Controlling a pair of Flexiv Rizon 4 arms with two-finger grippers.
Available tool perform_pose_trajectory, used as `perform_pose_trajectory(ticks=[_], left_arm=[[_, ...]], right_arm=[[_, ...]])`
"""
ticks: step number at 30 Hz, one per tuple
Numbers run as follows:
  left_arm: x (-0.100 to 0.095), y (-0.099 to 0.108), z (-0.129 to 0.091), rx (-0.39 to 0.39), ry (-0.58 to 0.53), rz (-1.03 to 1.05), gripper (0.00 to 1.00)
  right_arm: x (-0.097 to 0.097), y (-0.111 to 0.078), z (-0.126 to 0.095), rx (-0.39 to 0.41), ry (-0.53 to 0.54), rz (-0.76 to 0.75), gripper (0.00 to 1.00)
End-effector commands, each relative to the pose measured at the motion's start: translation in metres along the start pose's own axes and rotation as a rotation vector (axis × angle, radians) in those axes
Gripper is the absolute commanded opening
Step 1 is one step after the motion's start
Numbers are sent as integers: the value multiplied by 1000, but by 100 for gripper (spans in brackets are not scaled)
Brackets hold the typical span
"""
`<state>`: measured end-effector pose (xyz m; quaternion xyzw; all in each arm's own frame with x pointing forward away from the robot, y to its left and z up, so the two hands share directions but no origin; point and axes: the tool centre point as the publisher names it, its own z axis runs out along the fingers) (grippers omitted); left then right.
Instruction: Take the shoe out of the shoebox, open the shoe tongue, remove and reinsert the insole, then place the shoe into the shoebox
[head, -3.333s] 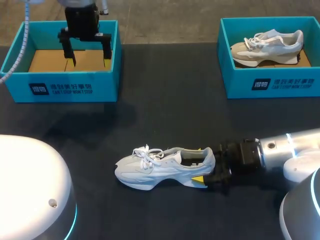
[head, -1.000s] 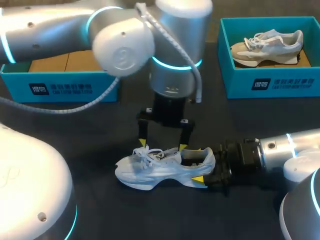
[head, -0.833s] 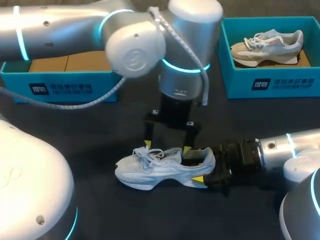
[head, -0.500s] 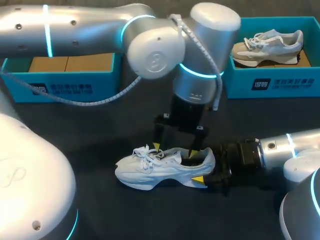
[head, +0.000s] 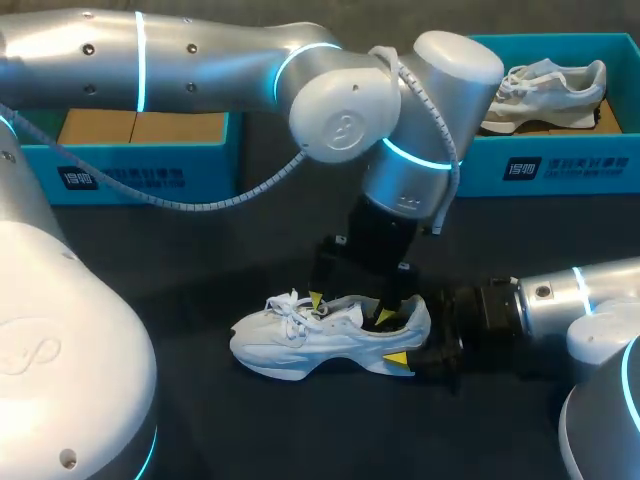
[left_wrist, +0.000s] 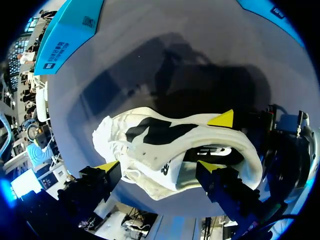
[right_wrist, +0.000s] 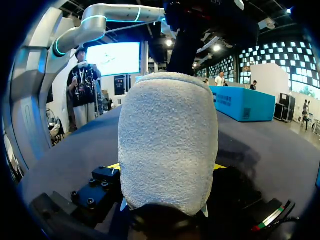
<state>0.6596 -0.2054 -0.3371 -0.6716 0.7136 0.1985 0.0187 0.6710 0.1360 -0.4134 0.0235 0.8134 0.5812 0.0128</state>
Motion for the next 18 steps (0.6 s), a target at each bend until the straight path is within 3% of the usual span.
perform_pose_trajectory(ticks=[1, 4, 8, 12, 18], left_arm=[[-3, -1, 3, -4, -10, -7, 96], [-6, -3, 7, -7, -18, -19, 93], [-13, -5, 10, -25, -12, -32, 69], [-20, -5, 9, -33, 7, -41, 52], [-31, -1, 6, -25, 38, -48, 44]], right_arm=[[1, -1, 0, 4, -1, 1, 0], [1, -1, 0, 4, -1, 1, 0], [1, -1, 0, 4, -1, 1, 0], [1, -1, 0, 4, -1, 1, 0], [1, -1, 0, 4, -1, 1, 0]])
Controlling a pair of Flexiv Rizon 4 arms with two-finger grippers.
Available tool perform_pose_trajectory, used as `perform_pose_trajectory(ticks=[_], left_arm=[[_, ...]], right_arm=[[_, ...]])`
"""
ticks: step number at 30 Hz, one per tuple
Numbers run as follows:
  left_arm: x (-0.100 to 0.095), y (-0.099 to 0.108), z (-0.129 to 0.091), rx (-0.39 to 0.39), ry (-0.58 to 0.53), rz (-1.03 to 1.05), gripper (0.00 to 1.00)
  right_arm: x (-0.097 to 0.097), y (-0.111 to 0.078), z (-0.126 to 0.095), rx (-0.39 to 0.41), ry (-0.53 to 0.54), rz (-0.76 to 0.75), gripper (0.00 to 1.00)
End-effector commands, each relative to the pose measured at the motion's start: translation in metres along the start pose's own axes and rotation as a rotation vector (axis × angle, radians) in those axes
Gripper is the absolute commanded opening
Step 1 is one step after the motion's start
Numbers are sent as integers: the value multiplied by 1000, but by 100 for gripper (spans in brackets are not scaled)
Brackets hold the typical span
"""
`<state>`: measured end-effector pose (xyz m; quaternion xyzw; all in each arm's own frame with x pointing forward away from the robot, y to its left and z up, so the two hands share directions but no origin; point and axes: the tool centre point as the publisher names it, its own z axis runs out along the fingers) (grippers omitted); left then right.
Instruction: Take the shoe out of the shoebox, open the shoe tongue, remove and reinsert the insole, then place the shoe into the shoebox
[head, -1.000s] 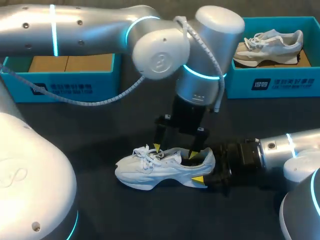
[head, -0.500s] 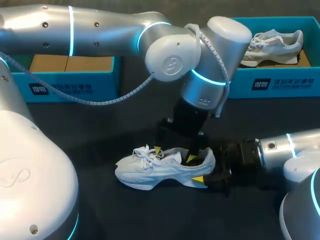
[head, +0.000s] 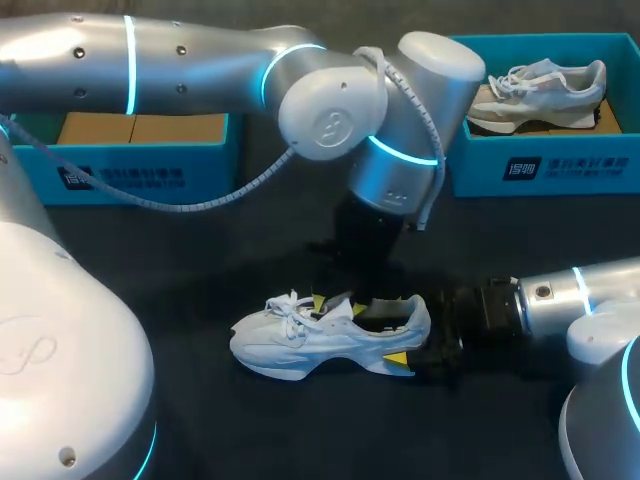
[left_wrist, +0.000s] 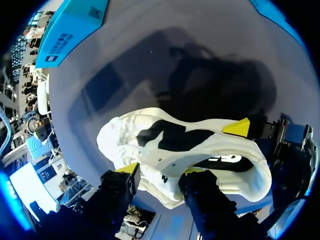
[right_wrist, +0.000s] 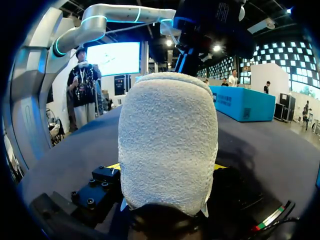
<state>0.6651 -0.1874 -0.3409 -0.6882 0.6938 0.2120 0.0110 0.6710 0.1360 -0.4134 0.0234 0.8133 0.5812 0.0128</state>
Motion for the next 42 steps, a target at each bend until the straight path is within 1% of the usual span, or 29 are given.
perform_pose_trajectory(ticks=[1, 5, 7, 10, 14, 20, 22, 23, 25, 30, 36, 40, 42], left_arm=[[-16, 5, -2, 15, 44, 0, 44], [-20, 8, -5, 33, 78, 9, 42], [-22, 9, -7, 39, 91, 13, 39], [-24, 10, -8, 44, 108, 13, 31], [-25, 9, -8, 49, 123, 15, 17], [-31, 11, -9, 62, 162, 26, 16], [-35, 12, -10, 65, 184, 30, 14], [-37, 13, -10, 71, 199, 35, 11], [-43, 15, -10, 76, 231, 34, 0], [-63, 23, -7, 105, 341, 88, 0], [-78, 29, 2, 131, 449, 91, 0], [-85, 27, 12, 142, 540, 103, 0], [-89, 23, 19, 134, 587, 124, 0]], right_arm=[[1, -1, 0, 4, -1, 1, 0], [1, -1, 0, 4, -1, 1, 0], [1, -1, 0, 4, -1, 1, 0], [1, -1, 0, 4, -1, 1, 0], [1, -1, 0, 4, -1, 1, 0], [1, -1, 0, 4, -1, 1, 0], [1, -1, 0, 4, -1, 1, 0], [1, -1, 0, 4, -1, 1, 0], [1, -1, 0, 4, -1, 1, 0], [1, -1, 0, 4, -1, 1, 0], [1, -1, 0, 4, -1, 1, 0], [1, -1, 0, 4, -1, 1, 0], [1, -1, 0, 4, -1, 1, 0]])
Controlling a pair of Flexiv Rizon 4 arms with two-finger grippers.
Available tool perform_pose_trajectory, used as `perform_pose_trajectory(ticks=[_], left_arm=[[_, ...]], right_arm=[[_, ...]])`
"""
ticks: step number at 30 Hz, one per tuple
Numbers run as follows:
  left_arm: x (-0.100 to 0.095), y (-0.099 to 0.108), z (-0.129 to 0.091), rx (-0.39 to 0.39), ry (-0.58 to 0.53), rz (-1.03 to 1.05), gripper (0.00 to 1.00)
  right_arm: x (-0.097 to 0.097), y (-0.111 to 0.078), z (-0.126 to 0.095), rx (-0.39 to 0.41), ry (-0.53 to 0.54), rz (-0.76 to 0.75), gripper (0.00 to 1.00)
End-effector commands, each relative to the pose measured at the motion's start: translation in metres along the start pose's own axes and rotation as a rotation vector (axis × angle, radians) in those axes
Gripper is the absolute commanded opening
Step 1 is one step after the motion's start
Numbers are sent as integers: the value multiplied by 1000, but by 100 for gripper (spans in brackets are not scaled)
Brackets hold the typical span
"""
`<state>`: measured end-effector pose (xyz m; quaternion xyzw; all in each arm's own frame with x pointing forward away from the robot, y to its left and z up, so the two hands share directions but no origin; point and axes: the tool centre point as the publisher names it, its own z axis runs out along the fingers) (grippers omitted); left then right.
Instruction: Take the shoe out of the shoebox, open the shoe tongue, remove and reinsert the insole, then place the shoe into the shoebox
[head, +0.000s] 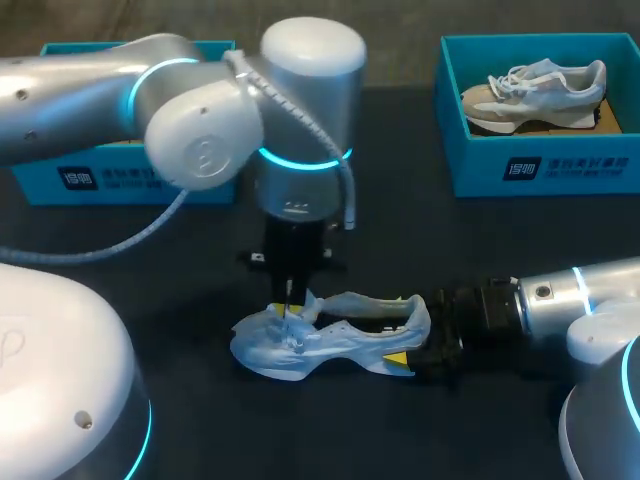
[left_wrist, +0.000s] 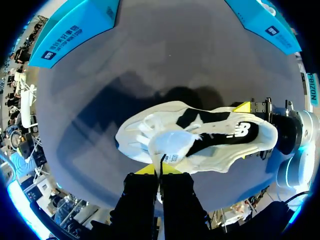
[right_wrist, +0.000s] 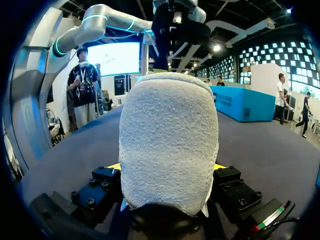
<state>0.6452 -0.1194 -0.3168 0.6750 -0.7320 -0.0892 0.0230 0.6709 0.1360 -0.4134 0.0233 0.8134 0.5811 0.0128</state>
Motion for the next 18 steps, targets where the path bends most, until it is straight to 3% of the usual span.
perform_pose_trajectory(ticks=[1, 7, 18], left_arm=[[-23, 3, 13, 8, 395, 18, 0], [-32, -4, 30, -14, 451, 25, 0], [-33, 0, 49, -56, 434, 48, 0]], right_arm=[[1, -1, 0, 4, -1, 1, 0], [1, -1, 0, 4, -1, 1, 0], [1, -1, 0, 4, -1, 1, 0]])
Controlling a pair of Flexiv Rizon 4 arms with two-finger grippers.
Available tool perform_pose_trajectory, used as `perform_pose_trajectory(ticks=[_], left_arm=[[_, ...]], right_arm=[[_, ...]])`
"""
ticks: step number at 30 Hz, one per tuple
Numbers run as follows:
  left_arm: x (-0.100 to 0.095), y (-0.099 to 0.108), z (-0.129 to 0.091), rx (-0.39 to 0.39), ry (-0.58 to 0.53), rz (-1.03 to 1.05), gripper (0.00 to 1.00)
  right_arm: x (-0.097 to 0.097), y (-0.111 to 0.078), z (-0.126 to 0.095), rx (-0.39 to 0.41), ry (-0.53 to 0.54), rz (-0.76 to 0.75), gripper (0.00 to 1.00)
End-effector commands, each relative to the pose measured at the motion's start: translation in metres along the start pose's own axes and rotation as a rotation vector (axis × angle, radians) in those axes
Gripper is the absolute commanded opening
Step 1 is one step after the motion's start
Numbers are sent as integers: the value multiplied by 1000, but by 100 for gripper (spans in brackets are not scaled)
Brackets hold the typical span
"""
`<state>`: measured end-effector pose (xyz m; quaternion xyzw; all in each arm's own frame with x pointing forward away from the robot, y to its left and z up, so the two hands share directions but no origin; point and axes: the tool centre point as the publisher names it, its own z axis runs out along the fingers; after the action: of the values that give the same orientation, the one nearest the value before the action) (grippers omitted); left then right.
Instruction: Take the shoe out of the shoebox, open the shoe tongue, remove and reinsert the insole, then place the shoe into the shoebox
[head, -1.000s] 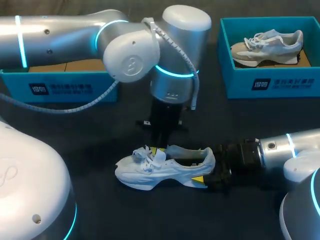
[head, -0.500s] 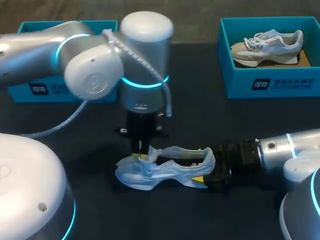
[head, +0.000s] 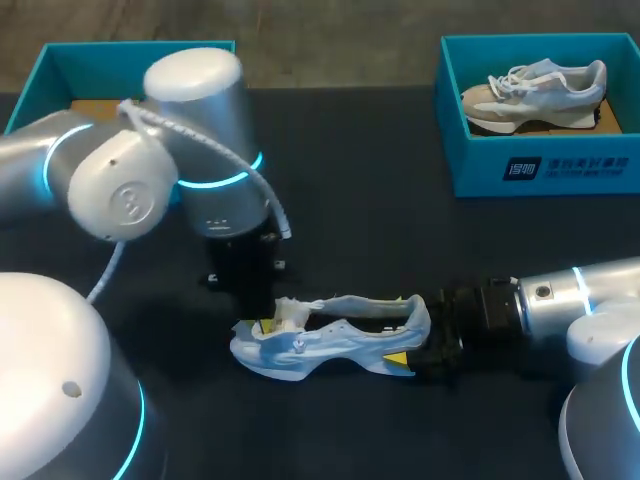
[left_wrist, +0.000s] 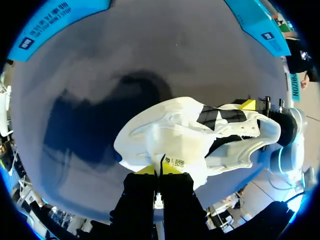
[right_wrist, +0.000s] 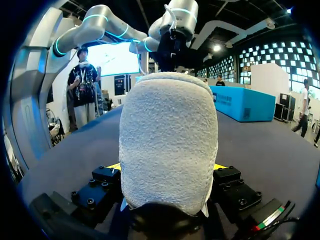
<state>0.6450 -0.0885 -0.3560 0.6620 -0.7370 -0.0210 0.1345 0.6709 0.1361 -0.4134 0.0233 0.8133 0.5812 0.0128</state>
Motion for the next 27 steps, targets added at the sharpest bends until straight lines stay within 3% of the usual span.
perform_pose_trajectory(ticks=[1, 2, 3, 4, 5, 15, 27], left_arm=[[-8, 5, 8, 0, 177, 0, 19], [-10, 7, 8, -6, 178, 4, 37], [-11, 8, 9, -10, 175, 5, 47], [-13, 10, 9, -6, 168, 2, 78], [-15, 13, 7, -3, 170, 10, 100], [-12, 24, -42, 128, 155, 94, 100], [17, 23, -95, 236, 85, 273, 100]], right_arm=[[1, -1, 0, 4, -1, 1, 0], [1, -1, 0, 4, -1, 1, 0], [1, -1, 0, 4, -1, 1, 0], [1, -1, 0, 4, -1, 1, 0], [1, -1, 0, 4, -1, 1, 0], [1, -1, 0, 4, -1, 1, 0], [1, -1, 0, 4, -1, 1, 0]])
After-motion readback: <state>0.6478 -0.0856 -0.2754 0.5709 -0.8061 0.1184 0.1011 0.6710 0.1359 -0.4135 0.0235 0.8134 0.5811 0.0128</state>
